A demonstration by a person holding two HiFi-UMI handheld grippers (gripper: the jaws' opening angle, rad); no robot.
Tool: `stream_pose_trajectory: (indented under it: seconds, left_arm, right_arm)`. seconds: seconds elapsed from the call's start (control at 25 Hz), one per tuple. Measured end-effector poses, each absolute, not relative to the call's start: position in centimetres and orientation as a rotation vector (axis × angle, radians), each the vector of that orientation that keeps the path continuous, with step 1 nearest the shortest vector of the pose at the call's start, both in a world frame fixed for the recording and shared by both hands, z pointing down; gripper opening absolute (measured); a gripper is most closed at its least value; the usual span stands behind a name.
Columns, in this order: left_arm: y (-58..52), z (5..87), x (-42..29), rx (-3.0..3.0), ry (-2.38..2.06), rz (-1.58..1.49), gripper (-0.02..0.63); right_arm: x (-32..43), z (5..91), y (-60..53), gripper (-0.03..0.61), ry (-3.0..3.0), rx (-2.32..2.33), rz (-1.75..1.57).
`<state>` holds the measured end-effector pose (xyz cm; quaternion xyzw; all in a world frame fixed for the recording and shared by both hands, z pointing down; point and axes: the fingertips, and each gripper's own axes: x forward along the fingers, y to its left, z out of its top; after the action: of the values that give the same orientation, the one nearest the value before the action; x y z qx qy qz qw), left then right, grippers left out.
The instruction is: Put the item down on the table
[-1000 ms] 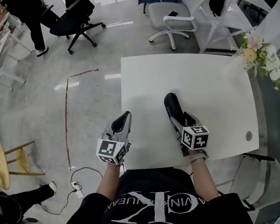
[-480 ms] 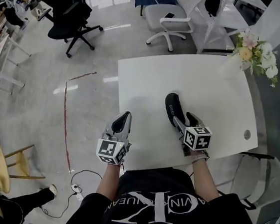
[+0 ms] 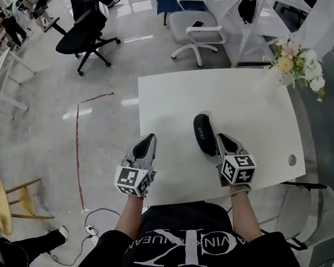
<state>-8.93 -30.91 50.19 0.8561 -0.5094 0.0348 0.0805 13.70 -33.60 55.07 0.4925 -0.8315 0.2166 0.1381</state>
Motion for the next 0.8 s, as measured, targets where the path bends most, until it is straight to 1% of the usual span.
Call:
stream_pose_trajectory:
  seconds: [0.4,0.8]
  left_arm:
    - [-31.8,48.3,-8.9,2.557,-1.552,0.039,0.011]
    - [-32.5,45.9,-8.1,2.578,-1.563,-0.027,0.012]
  right_arm:
    - [13.7,50.3,-34.0,0.021,-2.504,1.426,0.424]
    - [14.7,47.7,-34.1,0.020,-2.543,1.461,0.341]
